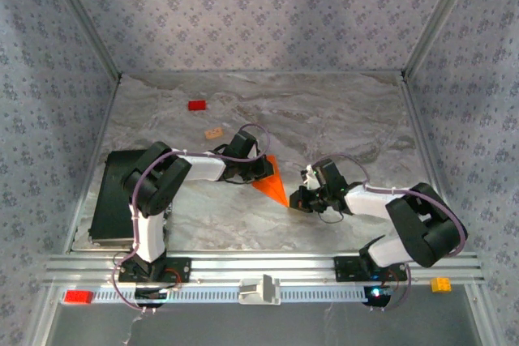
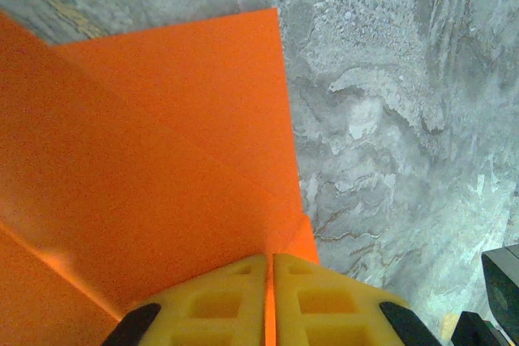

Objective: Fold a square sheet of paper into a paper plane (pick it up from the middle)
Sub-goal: Fourth fold the wing at the center of the table.

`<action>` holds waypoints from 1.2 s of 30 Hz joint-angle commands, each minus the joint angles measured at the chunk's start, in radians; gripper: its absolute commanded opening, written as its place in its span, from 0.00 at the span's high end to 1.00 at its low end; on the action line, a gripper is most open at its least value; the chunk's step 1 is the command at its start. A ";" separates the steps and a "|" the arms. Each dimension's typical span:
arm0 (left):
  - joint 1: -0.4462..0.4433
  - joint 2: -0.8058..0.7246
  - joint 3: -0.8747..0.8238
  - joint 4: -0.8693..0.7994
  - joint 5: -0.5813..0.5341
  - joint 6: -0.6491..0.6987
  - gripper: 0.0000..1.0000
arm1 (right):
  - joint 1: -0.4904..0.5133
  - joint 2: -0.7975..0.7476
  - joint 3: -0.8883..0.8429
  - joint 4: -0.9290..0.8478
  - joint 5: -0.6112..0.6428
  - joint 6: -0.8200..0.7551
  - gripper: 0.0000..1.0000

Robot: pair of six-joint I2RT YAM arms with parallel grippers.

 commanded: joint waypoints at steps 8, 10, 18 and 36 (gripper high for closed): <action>-0.003 0.031 -0.022 -0.039 -0.012 0.014 0.89 | 0.005 -0.106 -0.012 -0.211 0.059 0.018 0.91; -0.003 0.029 -0.023 -0.040 -0.015 0.014 0.89 | -0.002 -0.153 -0.001 -0.220 0.062 0.020 0.91; -0.003 0.031 -0.023 -0.039 -0.014 0.016 0.89 | -0.008 -0.127 0.109 -0.165 -0.043 -0.016 0.96; -0.004 0.035 -0.022 -0.038 -0.011 0.015 0.90 | 0.100 0.251 0.365 -0.196 0.029 -0.099 0.98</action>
